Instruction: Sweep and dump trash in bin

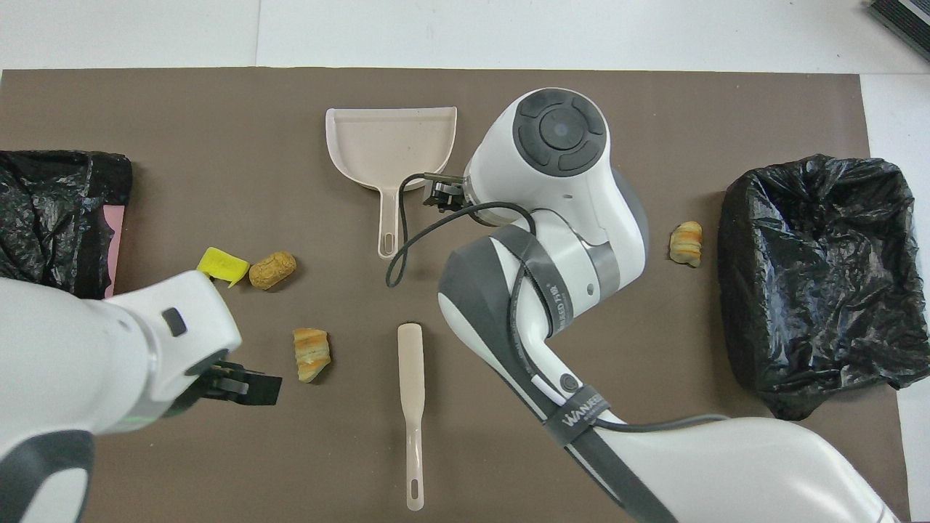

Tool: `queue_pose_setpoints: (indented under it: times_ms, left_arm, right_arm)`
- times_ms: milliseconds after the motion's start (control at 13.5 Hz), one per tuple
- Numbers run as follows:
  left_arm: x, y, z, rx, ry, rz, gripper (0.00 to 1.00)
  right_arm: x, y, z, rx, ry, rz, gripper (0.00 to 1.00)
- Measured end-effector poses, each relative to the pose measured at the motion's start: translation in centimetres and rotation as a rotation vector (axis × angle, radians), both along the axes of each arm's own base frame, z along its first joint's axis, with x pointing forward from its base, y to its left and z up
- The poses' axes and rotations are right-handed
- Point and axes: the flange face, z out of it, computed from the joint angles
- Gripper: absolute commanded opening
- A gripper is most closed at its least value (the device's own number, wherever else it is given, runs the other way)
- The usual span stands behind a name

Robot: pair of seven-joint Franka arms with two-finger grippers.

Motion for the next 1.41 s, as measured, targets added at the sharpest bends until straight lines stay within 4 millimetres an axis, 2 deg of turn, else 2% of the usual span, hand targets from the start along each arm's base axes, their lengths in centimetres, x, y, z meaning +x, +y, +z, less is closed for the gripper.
queue_pose_setpoints:
  times_ms: [223,371,594,743,891,1114,1189,1263,1337,1411]
  left_arm:
    - [-3.6,-4.2,-5.2,-0.003,0.017,0.004,1.0]
    - [-6.0,-6.9,-7.5,-0.011,0.022,0.011,1.0]
    - [-9.7,-10.6,-11.6,-0.021,-0.009,0.052,1.0]
    - [-11.8,-12.2,-14.8,-0.024,-0.02,0.07,1.0]
    - [-13.0,-13.9,-18.2,-0.033,-0.035,0.106,1.0]
    - [-12.9,-15.4,-22.6,-0.007,-0.019,0.116,1.0]
    - [-12.8,-15.5,-23.3,0.002,-0.012,0.117,1.0]
    - [-12.8,-15.5,-23.6,0.006,-0.009,0.117,0.84]
    - [-12.8,-15.5,-23.5,0.005,-0.009,0.118,0.66]
    - [-12.9,-15.5,-23.5,0.008,-0.007,0.117,0.52]
  right_arm:
    - [1.4,3.4,-2.4,0.072,-0.039,-0.037,1.0]
    - [2.2,5.0,-4.9,0.091,-0.054,-0.034,1.0]
    - [1.6,7.1,-8.3,0.073,-0.032,-0.007,1.0]
    - [0.9,8.2,-9.7,0.049,-0.029,0.019,0.92]
    - [0.6,8.6,-10.2,0.035,-0.028,0.031,0.81]
    - [0.2,9.1,-10.2,0.031,-0.023,0.041,0.8]
    - [0.0,9.5,-10.3,0.03,-0.023,0.047,0.8]
    - [-0.3,9.8,-10.6,0.023,-0.024,0.055,0.78]
    - [-0.4,10.0,-10.9,0.012,-0.029,0.064,0.68]
    - [-0.5,10.2,-11.2,-0.001,-0.035,0.073,0.51]
